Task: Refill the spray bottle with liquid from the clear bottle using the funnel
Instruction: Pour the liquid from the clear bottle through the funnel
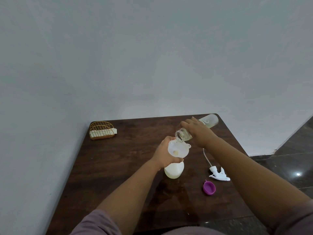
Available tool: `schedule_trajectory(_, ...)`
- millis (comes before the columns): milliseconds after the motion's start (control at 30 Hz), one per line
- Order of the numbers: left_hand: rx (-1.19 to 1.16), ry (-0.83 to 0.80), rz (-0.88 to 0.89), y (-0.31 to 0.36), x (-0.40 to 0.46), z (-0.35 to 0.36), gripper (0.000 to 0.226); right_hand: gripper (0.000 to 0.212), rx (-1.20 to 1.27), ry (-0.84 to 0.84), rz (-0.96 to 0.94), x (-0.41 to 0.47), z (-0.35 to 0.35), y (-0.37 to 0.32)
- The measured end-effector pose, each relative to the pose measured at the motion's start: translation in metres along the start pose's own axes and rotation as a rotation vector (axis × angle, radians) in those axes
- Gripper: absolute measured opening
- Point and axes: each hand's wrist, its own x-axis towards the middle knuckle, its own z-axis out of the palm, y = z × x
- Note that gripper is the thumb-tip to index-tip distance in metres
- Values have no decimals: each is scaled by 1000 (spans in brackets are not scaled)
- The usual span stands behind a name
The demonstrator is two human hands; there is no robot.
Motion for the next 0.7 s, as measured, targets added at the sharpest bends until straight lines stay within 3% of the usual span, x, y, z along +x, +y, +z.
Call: schedule_trajectory(700,23,2,6,-1,2,1,81,50,-1,6,3,2,2,0)
